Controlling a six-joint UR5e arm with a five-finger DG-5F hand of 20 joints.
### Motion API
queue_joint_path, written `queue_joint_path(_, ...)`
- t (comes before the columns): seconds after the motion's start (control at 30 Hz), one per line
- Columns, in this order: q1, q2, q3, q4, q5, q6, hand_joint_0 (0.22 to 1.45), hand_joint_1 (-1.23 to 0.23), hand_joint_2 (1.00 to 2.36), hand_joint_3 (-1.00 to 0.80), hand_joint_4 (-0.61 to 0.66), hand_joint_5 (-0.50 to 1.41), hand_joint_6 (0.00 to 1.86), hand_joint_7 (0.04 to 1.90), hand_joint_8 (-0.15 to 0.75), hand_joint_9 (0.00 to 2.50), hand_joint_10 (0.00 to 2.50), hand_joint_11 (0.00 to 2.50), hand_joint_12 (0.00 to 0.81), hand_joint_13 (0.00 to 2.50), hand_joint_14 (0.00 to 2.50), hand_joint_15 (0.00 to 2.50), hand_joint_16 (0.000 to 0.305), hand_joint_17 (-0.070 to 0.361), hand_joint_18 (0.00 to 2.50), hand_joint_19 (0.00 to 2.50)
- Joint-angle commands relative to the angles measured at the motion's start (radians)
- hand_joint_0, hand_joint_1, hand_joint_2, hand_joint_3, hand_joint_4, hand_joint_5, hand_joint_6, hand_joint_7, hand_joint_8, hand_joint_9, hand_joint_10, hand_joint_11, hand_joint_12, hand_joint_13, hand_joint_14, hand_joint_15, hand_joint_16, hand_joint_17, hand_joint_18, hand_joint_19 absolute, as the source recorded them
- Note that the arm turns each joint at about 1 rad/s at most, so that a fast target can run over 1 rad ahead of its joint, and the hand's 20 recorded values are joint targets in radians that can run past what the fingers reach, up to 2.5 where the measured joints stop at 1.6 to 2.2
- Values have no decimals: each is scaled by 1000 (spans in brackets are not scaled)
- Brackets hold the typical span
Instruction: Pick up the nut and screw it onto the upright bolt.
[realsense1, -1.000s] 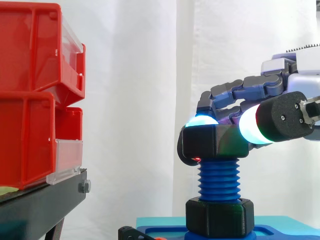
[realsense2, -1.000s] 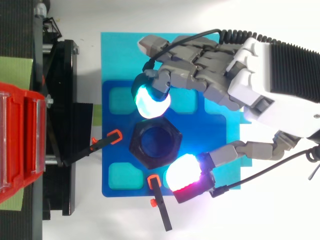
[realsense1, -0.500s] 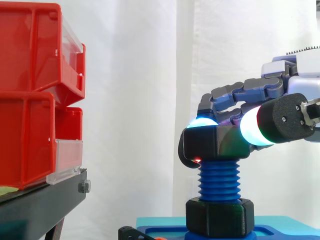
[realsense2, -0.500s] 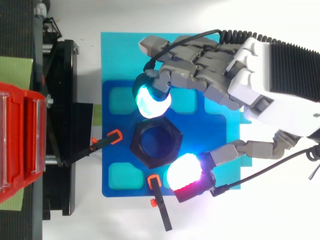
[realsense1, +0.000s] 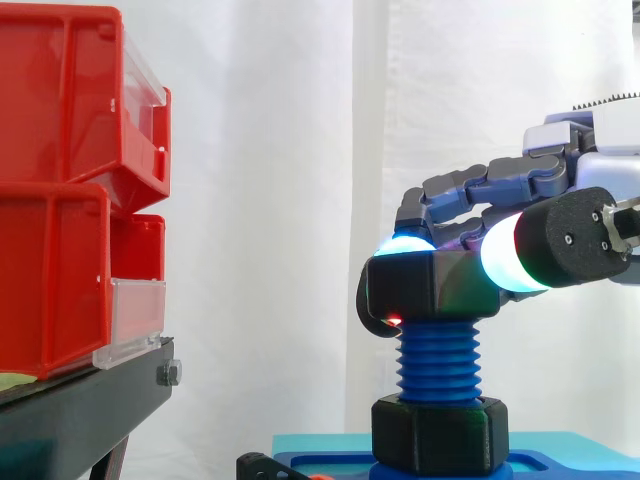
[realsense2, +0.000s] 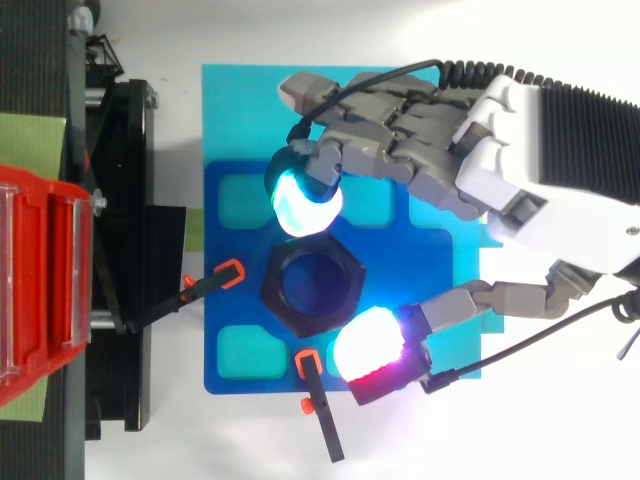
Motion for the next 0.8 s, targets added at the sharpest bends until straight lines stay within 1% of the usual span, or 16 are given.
queue_joint_path(0.0,1,0,-3,1,0,0,511,-749,1000,-500,217,-202,503,1248,273,288,0,0,352,433,0,0,51,116,409,75)
queue_joint_path(0.47,3,-2,-4,0,0,0,511,-751,1000,-500,218,-202,503,1252,273,289,0,0,352,434,0,0,51,116,411,78)
queue_joint_path(0.57,1,-2,-26,14,-2,2,511,-750,1000,-500,219,-202,503,1246,273,289,0,0,352,434,0,0,51,116,411,83)
queue_joint_path(0.6,3,-2,-30,26,-2,2,512,-749,1000,-500,223,-202,503,1248,273,288,0,0,353,434,0,0,51,116,411,82)
queue_joint_path(0.63,4,-2,-40,55,0,2,512,-749,1000,-500,219,-202,503,1251,273,288,0,0,352,433,0,0,51,116,410,85)
queue_joint_path(0.67,4,-2,-41,63,0,2,511,-751,1000,-500,218,-202,503,1247,273,288,0,0,353,433,0,0,51,116,410,81)
queue_joint_path(0.7,4,0,-40,67,2,2,512,-751,1000,-500,218,-202,503,1251,273,288,0,0,353,432,0,0,51,116,411,83)
queue_joint_path(0.77,6,-2,-41,57,0,2,511,-750,1000,-500,213,-202,502,1251,272,289,0,0,352,432,0,0,51,116,411,81)
